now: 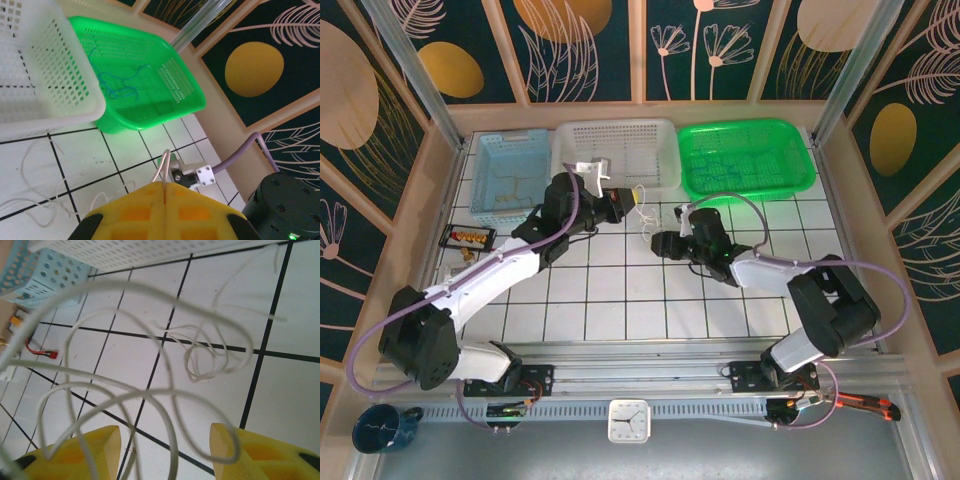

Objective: Untangle the cables

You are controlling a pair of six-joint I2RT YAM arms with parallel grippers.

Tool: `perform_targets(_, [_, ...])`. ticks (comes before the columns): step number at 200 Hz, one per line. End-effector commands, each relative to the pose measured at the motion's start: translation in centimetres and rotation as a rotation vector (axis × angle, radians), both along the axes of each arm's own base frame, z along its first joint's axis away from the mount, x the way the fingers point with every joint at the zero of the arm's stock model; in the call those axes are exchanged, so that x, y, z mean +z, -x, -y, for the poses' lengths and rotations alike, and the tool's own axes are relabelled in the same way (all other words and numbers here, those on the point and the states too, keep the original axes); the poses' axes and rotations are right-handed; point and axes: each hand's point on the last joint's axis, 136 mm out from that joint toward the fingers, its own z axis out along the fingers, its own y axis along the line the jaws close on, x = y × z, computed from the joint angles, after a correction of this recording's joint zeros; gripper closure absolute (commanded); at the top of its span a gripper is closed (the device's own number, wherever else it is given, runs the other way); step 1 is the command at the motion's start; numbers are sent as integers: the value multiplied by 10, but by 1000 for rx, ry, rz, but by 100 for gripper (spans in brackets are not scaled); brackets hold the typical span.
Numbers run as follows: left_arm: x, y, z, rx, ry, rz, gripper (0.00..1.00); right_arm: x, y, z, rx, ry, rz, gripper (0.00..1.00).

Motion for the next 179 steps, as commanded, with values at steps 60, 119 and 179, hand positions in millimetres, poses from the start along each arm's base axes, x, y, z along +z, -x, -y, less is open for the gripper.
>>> perform_targets(60, [22,3,7,-38,38,62,100,74,19,21,-6,-49,174,46])
perform_targets(119, [30,3,10,-50,58,62,100,115,25,-9,107,-155,314,40])
perform_targets(179, [44,8,12,-67,107,60,100,89,13,-46,81,-179,377,39])
